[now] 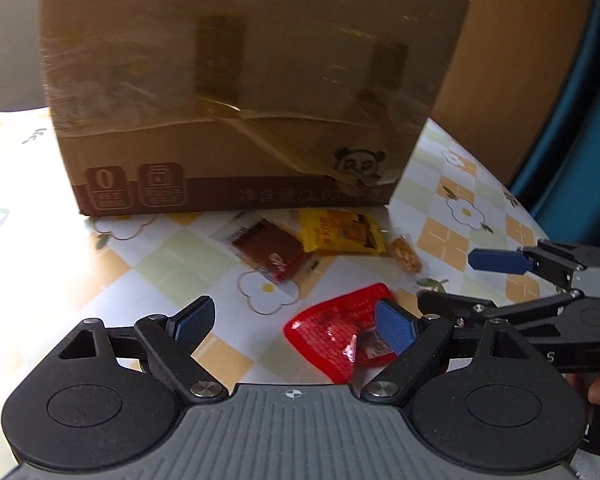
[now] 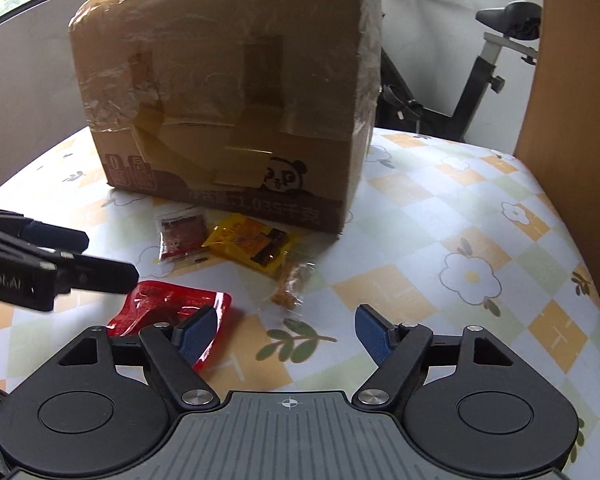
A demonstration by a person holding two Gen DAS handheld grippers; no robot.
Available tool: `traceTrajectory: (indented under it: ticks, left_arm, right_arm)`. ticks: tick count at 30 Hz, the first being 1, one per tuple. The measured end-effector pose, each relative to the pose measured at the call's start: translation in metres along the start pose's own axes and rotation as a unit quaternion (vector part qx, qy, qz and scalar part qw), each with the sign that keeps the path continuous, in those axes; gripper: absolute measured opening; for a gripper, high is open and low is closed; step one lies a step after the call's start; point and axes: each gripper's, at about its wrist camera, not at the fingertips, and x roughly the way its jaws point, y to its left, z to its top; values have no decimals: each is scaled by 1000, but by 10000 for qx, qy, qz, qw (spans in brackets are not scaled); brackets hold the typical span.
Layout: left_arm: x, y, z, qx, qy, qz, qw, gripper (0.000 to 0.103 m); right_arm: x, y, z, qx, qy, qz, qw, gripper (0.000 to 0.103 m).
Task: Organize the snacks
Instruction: 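Lower the left gripper to the red jelly pouch while the right gripper lowers to the small clear snack packet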
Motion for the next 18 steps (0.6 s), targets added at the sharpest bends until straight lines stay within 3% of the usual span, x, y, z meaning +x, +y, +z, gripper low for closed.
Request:
traceTrajectory:
  ticks: [4,8,12,14,18]
  left_arm:
    - [12,-15,-5,318,100,35,9994,86]
    - [21,-15,-8,309,216,117,9992,72]
    - [19,-11,-11,368,134,136,9991,66]
    - [17,-7,-13,355,73,167,9992,54]
    - [13,0,-16,313,-6,186,9993,52]
  right_arm:
    - [-3,-8,-6,177,3,-27,9998,72]
    - [-2,-15,-8,305,2,-22,9995,72]
    - [0,-17,-8,407,-28,-25,9992,72]
    - [1,-16,-9,446,-42,-18,9990,72]
    - [6,-15,-10,516,-39,12,9987,72]
